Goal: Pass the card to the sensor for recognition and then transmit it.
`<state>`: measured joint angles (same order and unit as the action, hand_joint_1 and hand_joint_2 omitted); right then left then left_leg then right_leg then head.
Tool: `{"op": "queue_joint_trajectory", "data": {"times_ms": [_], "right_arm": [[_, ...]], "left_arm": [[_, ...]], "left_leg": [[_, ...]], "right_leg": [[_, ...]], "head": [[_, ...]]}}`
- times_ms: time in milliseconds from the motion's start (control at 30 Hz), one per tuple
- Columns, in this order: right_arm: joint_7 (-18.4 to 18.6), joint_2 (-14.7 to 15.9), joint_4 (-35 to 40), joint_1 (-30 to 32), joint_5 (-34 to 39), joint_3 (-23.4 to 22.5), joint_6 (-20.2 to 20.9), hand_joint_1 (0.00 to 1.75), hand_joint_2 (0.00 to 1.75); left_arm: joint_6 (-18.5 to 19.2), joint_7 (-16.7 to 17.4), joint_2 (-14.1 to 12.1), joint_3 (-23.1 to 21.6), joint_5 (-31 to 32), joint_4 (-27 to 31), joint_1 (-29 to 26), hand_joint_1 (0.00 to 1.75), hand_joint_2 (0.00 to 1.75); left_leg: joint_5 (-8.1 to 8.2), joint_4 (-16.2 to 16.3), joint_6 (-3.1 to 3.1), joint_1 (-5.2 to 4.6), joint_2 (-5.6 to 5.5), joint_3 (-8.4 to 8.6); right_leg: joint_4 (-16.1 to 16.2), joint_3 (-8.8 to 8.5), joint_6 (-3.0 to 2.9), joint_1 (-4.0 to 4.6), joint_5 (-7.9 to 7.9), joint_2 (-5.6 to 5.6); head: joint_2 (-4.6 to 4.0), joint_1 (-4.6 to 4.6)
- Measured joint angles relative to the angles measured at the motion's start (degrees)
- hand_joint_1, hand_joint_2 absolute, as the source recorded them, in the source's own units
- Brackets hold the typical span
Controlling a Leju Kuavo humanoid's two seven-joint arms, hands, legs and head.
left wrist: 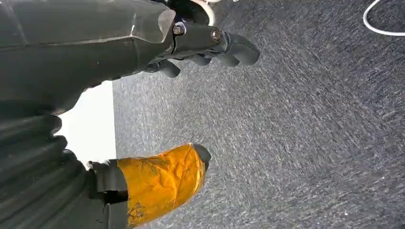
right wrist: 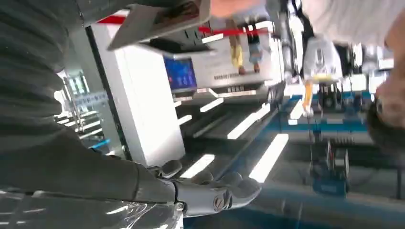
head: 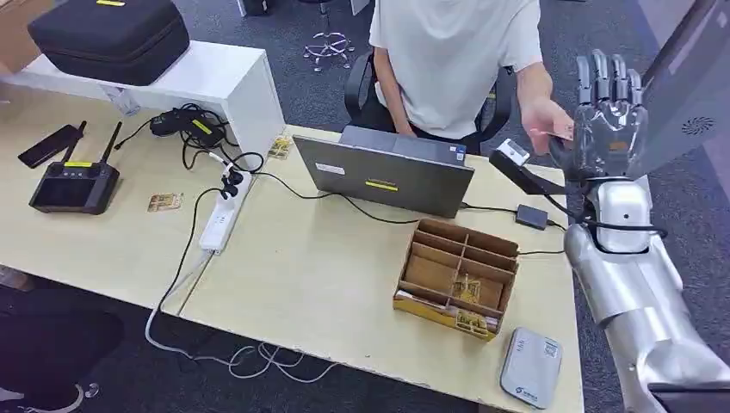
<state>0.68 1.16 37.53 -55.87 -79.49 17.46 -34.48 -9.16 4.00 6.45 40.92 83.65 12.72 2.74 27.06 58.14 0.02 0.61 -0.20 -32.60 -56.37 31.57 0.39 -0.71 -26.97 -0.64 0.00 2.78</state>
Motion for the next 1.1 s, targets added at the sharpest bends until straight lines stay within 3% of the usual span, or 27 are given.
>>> {"op": "queue_joint_trajectory", "data": {"times_ms": [167,200,233,267,433,467,500,1100], "right_arm": [[-0.06,0.0,-1.68,0.1,2.23,0.11,1.85,0.0,1.75],[-0.09,0.0,-1.86,0.1,2.34,0.11,1.96,0.0,1.75],[-0.15,0.0,-1.97,0.1,2.53,0.13,2.09,0.0,1.75],[-0.22,0.0,-2.05,0.1,2.73,0.15,2.11,0.0,1.75],[-0.55,0.0,-2.07,0.21,3.3,0.66,2.46,0.0,1.75],[-0.55,0.0,-2.07,0.24,3.32,0.72,2.49,0.1,1.75],[-0.55,0.0,-2.07,0.27,3.34,0.83,2.51,1.75,1.75],[-2.23,0.02,-1.97,1.15,6.51,1.0,2.51,1.75,1.75]], "left_arm": [[0.54,0.02,0.02,-0.5,0.52,0.0,-0.11,0.0,1.75],[1.37,0.02,0.02,-0.52,0.55,0.0,-0.08,0.0,0.0],[2.41,-0.04,0.04,-0.52,0.46,0.0,-0.07,0.0,0.0],[3.97,-0.37,0.07,-0.52,0.02,-0.04,-0.06,0.0,1.75],[8.44,-1.99,0.42,-0.48,-2.32,-0.28,-0.08,0.0,1.75],[8.66,-2.08,0.53,-0.48,-2.34,-0.31,-0.07,0.0,1.75],[8.85,-2.14,0.63,-0.48,-2.38,-0.33,-0.08,0.0,1.75],[10.97,-2.12,1.29,-0.41,-2.75,-0.44,-0.08,0.0,1.75]], "left_leg": [[0.0,0.03,0.0,-0.01,0.0,-0.03],[0.0,0.03,0.0,-0.02,0.0,-0.03],[0.0,0.03,0.0,-0.02,0.0,-0.03],[0.0,0.03,0.0,-0.02,0.0,-0.04],[0.0,0.03,0.0,-0.01,0.01,-0.05],[0.0,0.03,0.0,-0.01,0.01,-0.04],[0.0,0.03,0.0,-0.01,0.01,-0.04],[0.0,0.03,0.0,-0.01,0.03,-0.04]], "right_leg": [[0.0,0.02,-0.01,-0.01,0.01,-0.01],[0.0,0.03,-0.01,-0.01,0.01,0.0],[0.0,0.03,-0.01,-0.01,0.01,0.01],[0.0,0.03,-0.01,-0.01,0.01,0.01],[0.0,0.05,-0.01,-0.01,0.01,0.0],[0.0,0.05,-0.01,-0.01,0.01,0.0],[0.0,0.06,-0.01,-0.01,0.01,0.0],[0.0,0.08,-0.01,-0.01,0.01,0.01]], "head": [[0.0,0.0],[0.0,0.0],[0.0,0.0],[-0.02,0.0],[0.0,0.0],[0.0,-0.02],[0.0,-0.02],[0.0,0.0]]}}
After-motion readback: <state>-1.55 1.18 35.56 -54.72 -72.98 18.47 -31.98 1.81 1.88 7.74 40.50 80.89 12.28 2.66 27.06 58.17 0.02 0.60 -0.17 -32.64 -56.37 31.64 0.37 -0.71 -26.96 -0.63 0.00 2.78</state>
